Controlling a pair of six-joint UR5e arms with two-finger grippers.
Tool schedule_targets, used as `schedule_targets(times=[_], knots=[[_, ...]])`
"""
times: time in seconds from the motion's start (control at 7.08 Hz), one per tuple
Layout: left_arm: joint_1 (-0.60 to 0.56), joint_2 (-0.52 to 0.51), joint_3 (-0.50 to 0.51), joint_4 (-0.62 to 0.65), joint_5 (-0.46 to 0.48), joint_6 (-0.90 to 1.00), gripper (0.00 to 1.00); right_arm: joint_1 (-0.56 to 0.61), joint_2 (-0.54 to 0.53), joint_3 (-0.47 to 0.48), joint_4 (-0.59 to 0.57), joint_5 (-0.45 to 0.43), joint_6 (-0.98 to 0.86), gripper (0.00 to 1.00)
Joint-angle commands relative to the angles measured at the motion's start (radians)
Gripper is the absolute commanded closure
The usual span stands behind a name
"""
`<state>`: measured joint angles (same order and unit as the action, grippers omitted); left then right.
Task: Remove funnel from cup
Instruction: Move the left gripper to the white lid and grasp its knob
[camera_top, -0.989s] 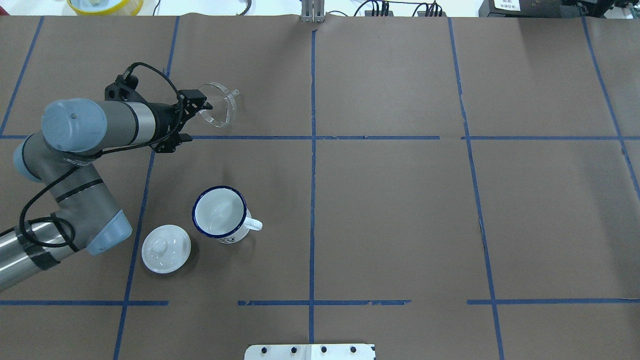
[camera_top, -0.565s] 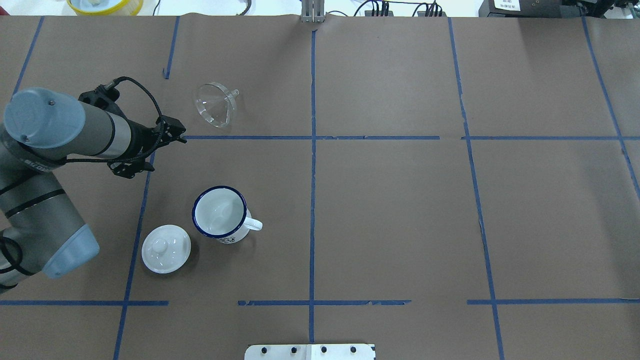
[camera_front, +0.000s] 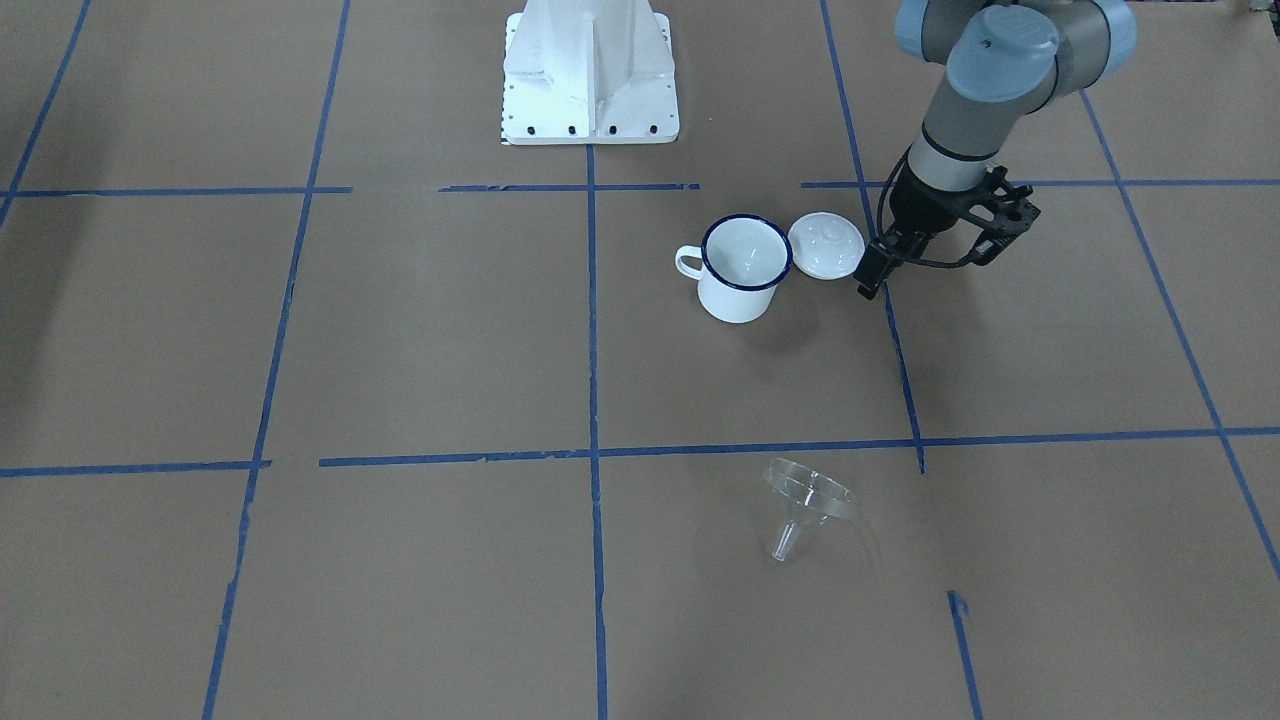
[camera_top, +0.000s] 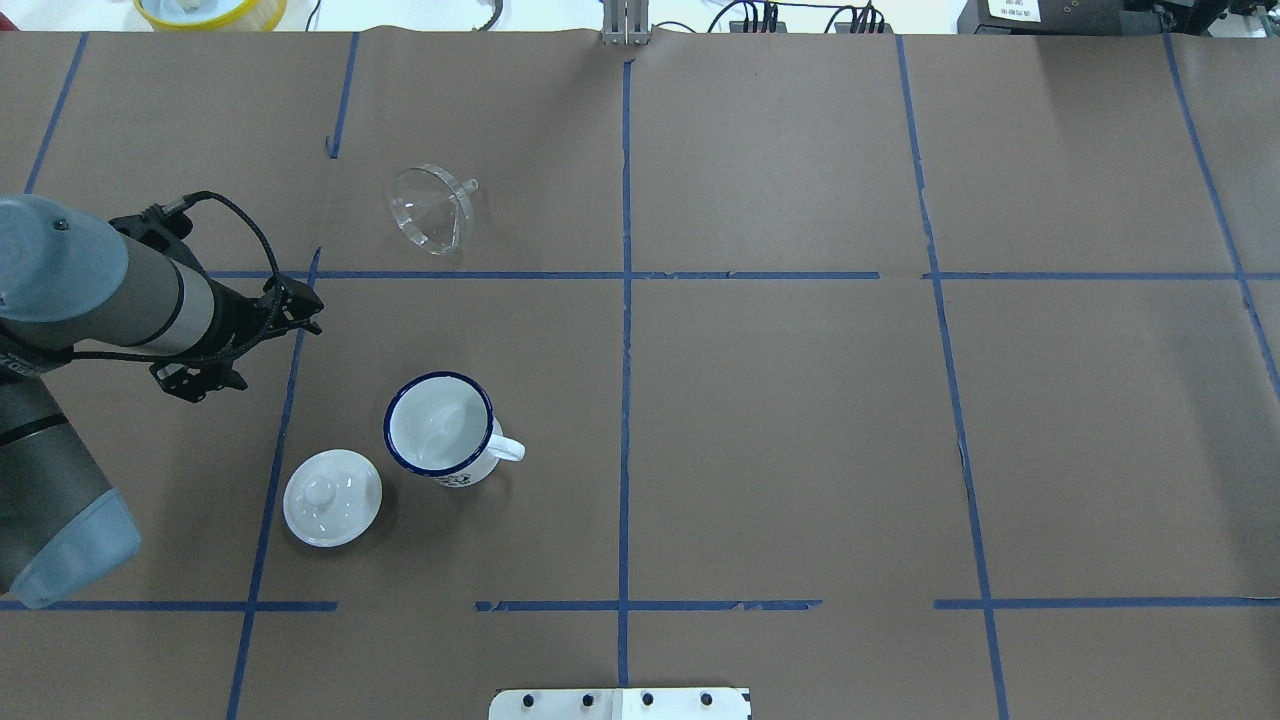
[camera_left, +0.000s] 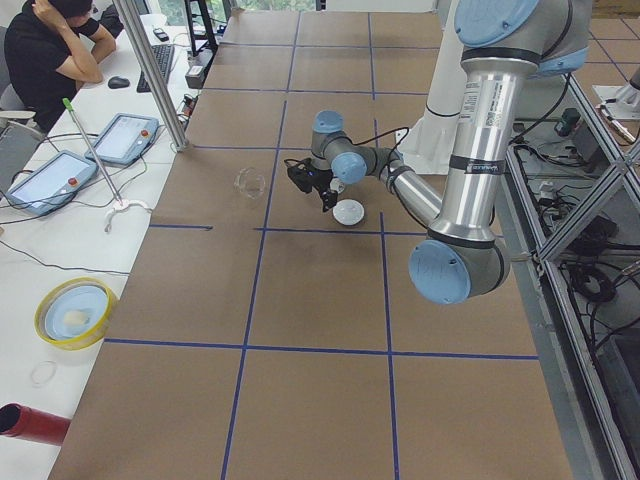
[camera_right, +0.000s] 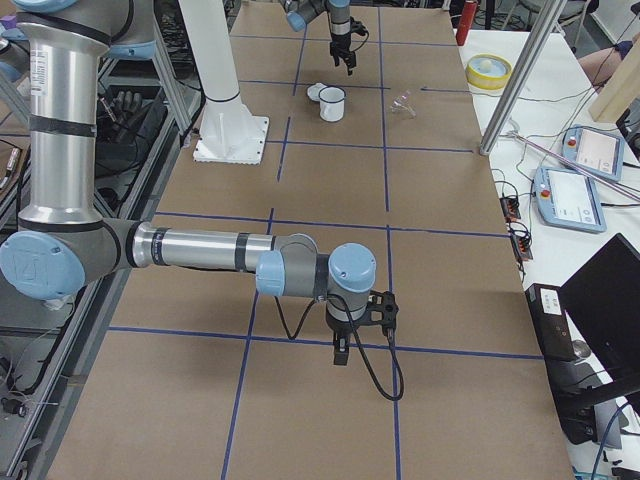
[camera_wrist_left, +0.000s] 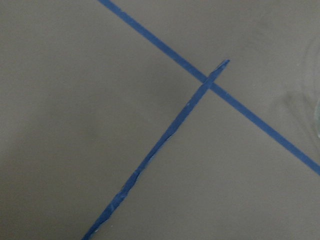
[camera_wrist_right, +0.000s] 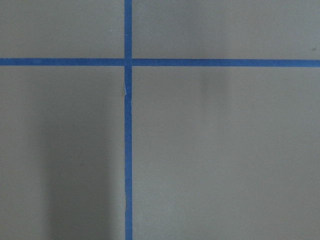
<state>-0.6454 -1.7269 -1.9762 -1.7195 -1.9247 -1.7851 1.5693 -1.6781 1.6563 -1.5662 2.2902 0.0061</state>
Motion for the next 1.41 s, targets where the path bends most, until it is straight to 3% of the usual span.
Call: schedule_targets(times=[0.0, 0.28, 0.57, 0.85, 1.27], knots=[[0.088, -0.002, -0.007, 0.011, -0.008, -0.077, 0.00, 0.000, 0.000, 0.000, 0.000, 0.000, 0.000, 0.00], [0.130, -0.002, -0.004, 0.011, -0.008, -0.106, 0.04, 0.000, 0.000, 0.000, 0.000, 0.000, 0.000, 0.00], [0.144, 0.001, -0.007, 0.009, -0.005, -0.119, 0.18, 0.000, 0.000, -0.001, 0.000, 0.000, 0.000, 0.00], [0.144, 0.004, -0.009, 0.008, -0.005, -0.119, 0.25, 0.000, 0.000, 0.000, 0.000, 0.000, 0.000, 0.00], [0.160, 0.007, -0.016, 0.005, -0.002, -0.093, 0.26, 0.000, 0.000, 0.000, 0.000, 0.000, 0.000, 0.00]])
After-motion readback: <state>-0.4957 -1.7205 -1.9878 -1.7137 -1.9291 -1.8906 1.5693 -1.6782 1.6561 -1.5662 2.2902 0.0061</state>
